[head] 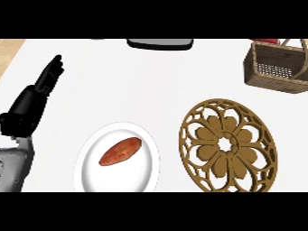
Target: Pick the squash from the placemat and place it in the basket
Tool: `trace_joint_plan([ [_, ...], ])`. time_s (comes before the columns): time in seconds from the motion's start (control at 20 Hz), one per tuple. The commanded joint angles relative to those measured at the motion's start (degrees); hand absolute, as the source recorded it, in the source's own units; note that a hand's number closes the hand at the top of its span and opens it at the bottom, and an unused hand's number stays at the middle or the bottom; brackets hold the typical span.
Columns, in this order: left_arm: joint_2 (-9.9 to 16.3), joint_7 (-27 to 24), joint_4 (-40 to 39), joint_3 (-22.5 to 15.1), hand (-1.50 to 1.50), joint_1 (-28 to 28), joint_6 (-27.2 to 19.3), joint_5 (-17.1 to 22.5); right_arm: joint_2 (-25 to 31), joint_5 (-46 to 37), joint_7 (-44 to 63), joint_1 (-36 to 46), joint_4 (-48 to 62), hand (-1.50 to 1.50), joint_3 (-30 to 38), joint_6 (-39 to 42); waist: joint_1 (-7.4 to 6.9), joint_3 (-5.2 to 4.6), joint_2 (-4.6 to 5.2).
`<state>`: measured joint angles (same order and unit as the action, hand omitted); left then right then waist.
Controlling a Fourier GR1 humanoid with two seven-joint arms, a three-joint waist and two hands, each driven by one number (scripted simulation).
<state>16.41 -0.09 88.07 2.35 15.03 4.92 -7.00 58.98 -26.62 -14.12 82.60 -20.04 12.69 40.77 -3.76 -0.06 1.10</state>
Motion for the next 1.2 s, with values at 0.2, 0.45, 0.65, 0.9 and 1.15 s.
trace_joint_plan([
  [0.2,-0.13,0.75,0.46,-0.1,0.0,-0.26,0.0,-0.64,-5.15,-5.02,4.04,3.52,3.85,1.5,-4.23,0.88,0.41,0.06,-0.05],
  [0.45,-0.22,-0.23,1.21,0.31,0.0,-1.47,0.56,0.13,-2.88,-12.96,-1.06,0.09,0.23,1.5,-11.59,-1.45,0.72,0.08,-0.07],
  [0.65,-1.12,1.13,0.55,-0.2,0.0,0.73,-0.84,-1.18,-4.69,-17.01,-3.6,0.07,0.54,1.5,-14.68,-5.75,0.68,0.11,0.16],
  [0.9,-0.8,-2.64,0.07,-0.02,0.0,-2.46,-0.26,-1.54,-3.62,-18.89,-9.52,-0.05,4.38,-1.5,-15.76,-3.35,0.54,0.09,0.17],
  [1.15,-0.14,-1.84,-0.91,1.45,0.0,-2.36,0.71,-0.35,-4.03,-17.83,-9.28,3.13,7.27,-1.5,-14.26,2.95,0.91,0.07,-0.15],
])
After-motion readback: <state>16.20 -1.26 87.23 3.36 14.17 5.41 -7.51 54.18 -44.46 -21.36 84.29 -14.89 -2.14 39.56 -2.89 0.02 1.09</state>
